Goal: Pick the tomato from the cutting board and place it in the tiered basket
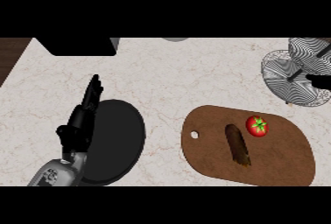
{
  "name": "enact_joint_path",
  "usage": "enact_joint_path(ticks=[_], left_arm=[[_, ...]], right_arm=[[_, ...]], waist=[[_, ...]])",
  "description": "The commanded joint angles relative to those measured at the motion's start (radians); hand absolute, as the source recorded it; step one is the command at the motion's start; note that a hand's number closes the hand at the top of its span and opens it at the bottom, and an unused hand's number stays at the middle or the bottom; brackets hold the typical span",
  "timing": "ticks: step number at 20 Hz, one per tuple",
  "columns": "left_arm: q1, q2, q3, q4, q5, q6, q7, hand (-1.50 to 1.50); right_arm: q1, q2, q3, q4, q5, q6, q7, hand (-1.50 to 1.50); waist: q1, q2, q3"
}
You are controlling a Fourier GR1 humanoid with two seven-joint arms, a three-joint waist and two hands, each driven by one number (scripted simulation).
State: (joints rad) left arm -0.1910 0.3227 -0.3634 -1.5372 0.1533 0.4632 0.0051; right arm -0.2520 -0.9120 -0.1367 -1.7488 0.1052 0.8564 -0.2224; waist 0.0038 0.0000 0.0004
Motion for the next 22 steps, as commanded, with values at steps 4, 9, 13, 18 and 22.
enact_joint_path(ticks=[4, 9, 13, 18, 22], left_arm=[[0.01, -0.025, 0.017, 0.01, -0.04, -0.026, -0.001, 0.0], [0.034, -0.054, 0.043, 0.006, -0.069, -0.04, 0.004, 0.0], [0.023, -0.08, 0.073, -0.004, -0.058, -0.069, 0.018, 0.0], [-0.006, -0.127, 0.036, -0.018, -0.147, -0.028, 0.086, 0.0], [-0.012, -0.099, 0.139, 0.034, -0.093, -0.121, 0.017, 0.0]], right_arm=[[-0.015, -0.013, 0.07, -0.03, 0.09, 0.069, 0.022, -1.5], [0.065, -0.003, 0.042, -0.049, 0.165, 0.064, -0.029, -1.5], [0.109, 0.01, 0.075, -0.028, 0.322, -0.03, -0.11, -1.5], [0.066, -0.01, 0.1, 0.039, 0.411, -0.073, -0.184, -1.5], [0.139, 0.012, 0.088, -0.038, 0.452, -0.099, -0.196, -1.5]], waist=[[0.003, 0.001, -0.001], [-0.005, -0.001, 0.0], [-0.004, 0.0, 0.0], [-0.001, 0.0, 0.0], [-0.007, 0.0, 0.0]])
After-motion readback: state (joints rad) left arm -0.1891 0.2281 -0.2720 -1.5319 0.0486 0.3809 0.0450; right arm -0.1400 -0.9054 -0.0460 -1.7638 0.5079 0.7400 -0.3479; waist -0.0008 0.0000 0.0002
